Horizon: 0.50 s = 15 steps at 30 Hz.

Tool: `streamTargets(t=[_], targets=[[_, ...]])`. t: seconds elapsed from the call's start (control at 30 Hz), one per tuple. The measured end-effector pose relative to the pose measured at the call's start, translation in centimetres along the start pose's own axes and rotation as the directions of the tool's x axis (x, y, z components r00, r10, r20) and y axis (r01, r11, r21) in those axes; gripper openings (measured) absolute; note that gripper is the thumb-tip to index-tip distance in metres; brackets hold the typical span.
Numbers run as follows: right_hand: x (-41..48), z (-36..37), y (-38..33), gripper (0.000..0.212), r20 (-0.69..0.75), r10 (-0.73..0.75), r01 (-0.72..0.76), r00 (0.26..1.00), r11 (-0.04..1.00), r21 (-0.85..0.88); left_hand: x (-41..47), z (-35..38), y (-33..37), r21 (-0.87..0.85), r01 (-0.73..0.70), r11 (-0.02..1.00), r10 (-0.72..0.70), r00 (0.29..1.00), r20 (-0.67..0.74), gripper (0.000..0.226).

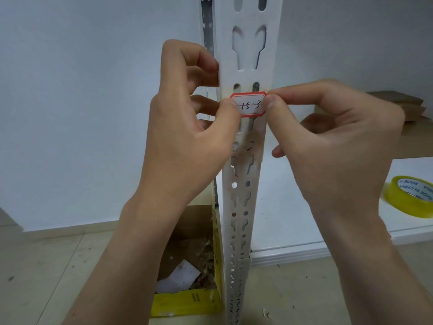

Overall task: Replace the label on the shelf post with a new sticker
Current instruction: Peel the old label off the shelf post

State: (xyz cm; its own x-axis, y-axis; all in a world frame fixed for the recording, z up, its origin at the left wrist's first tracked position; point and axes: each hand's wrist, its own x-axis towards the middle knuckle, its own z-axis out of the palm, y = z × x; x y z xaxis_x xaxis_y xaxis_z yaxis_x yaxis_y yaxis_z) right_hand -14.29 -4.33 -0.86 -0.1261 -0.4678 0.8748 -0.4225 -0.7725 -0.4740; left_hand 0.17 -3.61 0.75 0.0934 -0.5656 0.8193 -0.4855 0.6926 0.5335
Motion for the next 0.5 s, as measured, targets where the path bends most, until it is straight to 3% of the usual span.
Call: streamTargets(t=[0.33, 0.5], targets=[[0.1, 0.29, 0.63, 0.001, 0.013, -0.044, 0.044, 0.999, 0.999, 0.011, 0.01, 0.0, -0.01, 0.004, -0.012, 1.0, 0.012, 1.0, -0.005, 0.032], [0.16, 0.33, 0.22, 0.003, 0.019, 0.021, -0.022, 1.0, 0.999, 0.043, 0.06, -0.05, -0.04, -0.004, -0.015, 1.0, 0.015, 1.0, -0.005, 0.032]])
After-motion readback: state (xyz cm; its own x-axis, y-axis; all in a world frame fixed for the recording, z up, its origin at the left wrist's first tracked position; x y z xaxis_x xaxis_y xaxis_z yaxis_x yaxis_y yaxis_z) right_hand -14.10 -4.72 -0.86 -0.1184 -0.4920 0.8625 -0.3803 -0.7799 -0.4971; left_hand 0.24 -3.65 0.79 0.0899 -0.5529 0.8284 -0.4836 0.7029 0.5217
